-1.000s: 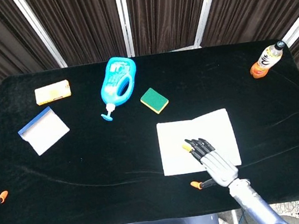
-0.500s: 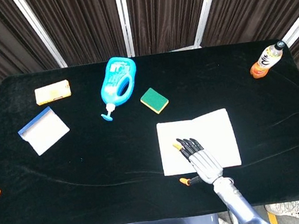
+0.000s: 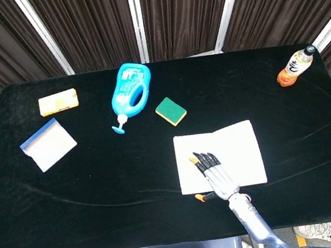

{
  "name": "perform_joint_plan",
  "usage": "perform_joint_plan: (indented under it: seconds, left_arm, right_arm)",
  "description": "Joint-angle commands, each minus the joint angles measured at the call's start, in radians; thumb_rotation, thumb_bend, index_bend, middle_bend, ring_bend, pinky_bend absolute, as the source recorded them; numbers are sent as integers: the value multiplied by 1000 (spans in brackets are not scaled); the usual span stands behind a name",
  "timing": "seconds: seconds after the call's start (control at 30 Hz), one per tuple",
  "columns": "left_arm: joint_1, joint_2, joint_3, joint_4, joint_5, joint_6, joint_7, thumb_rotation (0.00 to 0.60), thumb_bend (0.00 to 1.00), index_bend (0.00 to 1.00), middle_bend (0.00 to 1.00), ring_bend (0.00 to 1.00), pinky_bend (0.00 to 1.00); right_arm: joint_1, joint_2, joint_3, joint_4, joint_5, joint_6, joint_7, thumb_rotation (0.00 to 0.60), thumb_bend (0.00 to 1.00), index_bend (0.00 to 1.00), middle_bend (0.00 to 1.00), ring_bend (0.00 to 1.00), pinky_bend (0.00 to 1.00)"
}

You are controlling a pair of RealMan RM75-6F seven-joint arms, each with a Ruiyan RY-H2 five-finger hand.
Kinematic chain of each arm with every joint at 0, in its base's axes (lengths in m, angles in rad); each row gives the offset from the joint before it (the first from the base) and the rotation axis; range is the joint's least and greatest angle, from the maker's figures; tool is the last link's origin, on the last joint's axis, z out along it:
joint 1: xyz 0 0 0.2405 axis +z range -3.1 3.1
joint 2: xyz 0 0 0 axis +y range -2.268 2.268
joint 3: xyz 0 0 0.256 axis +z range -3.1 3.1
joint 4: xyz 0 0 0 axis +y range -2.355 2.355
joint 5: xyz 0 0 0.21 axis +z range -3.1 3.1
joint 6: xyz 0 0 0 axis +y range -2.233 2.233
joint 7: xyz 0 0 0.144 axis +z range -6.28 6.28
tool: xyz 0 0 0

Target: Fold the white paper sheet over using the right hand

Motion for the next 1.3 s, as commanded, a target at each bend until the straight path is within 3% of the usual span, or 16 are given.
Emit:
perform_joint_plan:
  seconds: [0.03,0.37,0.63,0.87,1.03,1.3]
  left_arm:
    - [-1,1,0,1,-4,-5,-2,600,171,0,0,0,0]
    - [-2,15,9,-15,18,-21,-44,600,171,0,0,0,0]
    - [-2,16,12,-14,32,-19,-59,600,171,0,0,0,0]
    - [-3,12,13,-15,35,-18,-53,600,171,0,0,0,0]
    - [-3,5,9,-13,33,-11,-55,600,171,0,0,0,0]
    - [-4,-8,9,-14,38,-1,-42,600,171,0,0,0,0]
  right_arm:
    - [3,-10,-1,15,6,-1,-9,600,62,0,0,0,0]
    - [10,-62,-8,113,-19,38,-25,600,76,0,0,0,0]
    - [-1,-119,-17,216,-84,132,14,600,345,0,0,0,0]
    - [-14,-156,1,288,-103,207,40,600,400,0,0,0,0]
    - [-39,-163,36,280,-84,268,48,600,431,0,0,0,0]
    - [-108,-104,114,95,37,299,102,600,469,0,0,0,0]
